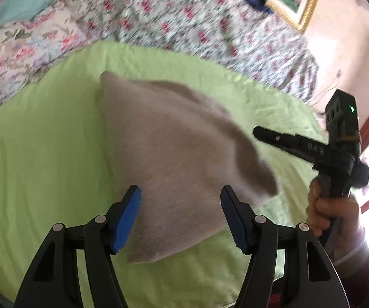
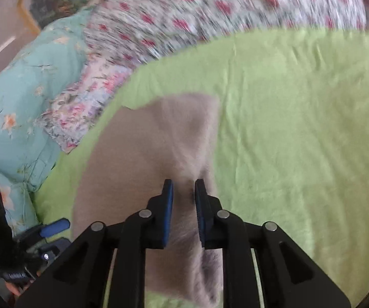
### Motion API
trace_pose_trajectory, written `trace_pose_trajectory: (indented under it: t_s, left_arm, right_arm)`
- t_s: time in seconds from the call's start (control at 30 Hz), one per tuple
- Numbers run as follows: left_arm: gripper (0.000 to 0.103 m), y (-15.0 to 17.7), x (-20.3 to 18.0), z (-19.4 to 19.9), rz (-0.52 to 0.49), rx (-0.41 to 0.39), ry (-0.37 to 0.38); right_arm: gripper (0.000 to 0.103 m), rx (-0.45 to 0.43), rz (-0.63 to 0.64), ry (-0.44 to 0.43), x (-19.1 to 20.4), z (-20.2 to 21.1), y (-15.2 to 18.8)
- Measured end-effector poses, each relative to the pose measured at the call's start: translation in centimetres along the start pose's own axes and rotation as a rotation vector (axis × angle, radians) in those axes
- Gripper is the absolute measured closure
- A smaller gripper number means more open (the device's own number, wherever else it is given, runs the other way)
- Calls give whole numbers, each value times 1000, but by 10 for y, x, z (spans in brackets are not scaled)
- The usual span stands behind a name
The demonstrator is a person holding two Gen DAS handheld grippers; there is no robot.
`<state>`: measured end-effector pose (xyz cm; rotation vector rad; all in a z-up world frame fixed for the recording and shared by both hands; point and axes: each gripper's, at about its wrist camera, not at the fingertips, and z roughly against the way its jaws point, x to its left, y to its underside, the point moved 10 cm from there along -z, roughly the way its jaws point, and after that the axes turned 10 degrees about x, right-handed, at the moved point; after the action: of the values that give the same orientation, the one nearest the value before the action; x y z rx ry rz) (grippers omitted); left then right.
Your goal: Fold small clothes
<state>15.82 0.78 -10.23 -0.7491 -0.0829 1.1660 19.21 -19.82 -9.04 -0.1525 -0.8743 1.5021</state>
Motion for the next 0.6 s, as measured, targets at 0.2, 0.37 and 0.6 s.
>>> trace_pose_trajectory:
  t_s: [0.2,0.37,0.6]
  left_arm:
    - [43,1,1,-32,7,57,38]
    - [66,14,25,-62,49,114,-26]
    - [66,24,16,-40,21,114,-85]
  right_arm:
    - [84,68,42,28,10,-16,25]
    - [95,132,-38,78,-33,-39,45]
    - [93,115,-5,96,-22,-19,45]
